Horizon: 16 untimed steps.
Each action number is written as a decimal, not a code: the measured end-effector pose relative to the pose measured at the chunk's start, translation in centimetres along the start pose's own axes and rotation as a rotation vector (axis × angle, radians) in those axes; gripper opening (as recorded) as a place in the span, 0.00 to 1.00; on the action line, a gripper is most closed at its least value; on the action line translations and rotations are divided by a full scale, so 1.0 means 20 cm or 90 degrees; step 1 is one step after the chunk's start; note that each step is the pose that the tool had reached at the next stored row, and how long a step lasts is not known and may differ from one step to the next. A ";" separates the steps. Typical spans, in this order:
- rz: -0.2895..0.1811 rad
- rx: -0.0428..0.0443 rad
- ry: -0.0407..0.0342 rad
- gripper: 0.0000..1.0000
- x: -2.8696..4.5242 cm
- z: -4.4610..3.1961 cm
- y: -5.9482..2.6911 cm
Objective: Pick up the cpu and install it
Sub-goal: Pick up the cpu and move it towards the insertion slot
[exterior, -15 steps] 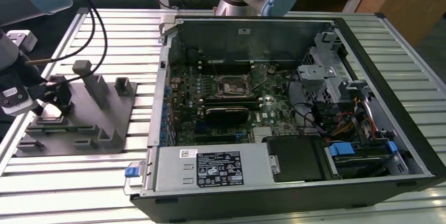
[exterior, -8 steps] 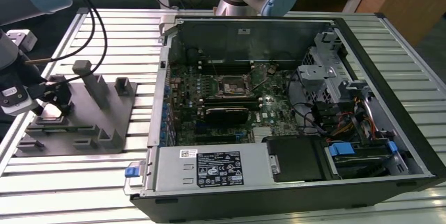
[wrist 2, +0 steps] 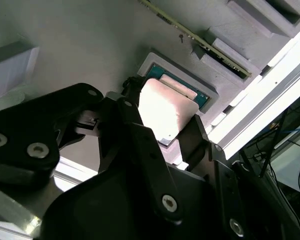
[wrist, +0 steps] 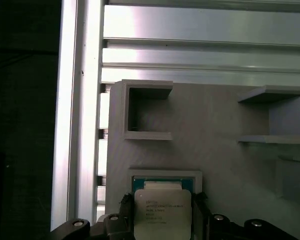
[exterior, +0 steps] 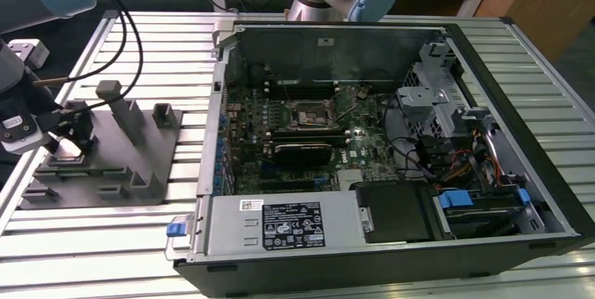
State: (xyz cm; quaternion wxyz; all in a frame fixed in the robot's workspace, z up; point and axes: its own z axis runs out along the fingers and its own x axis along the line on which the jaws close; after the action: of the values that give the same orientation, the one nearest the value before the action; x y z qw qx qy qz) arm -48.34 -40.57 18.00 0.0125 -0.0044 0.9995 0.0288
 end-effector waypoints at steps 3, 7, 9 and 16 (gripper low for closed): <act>0.000 0.0000 0.0000 0.55 0.000 0.000 0.000; 0.000 0.0000 0.0000 0.55 0.000 0.000 0.000; 0.000 0.0000 0.0000 0.55 0.000 -0.006 0.000; 0.000 0.0000 0.0000 0.55 -0.002 -0.068 0.004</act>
State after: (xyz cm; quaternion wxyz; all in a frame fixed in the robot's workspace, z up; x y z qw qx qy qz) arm -48.34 -40.57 19.36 0.0125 -0.0043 0.9995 0.0287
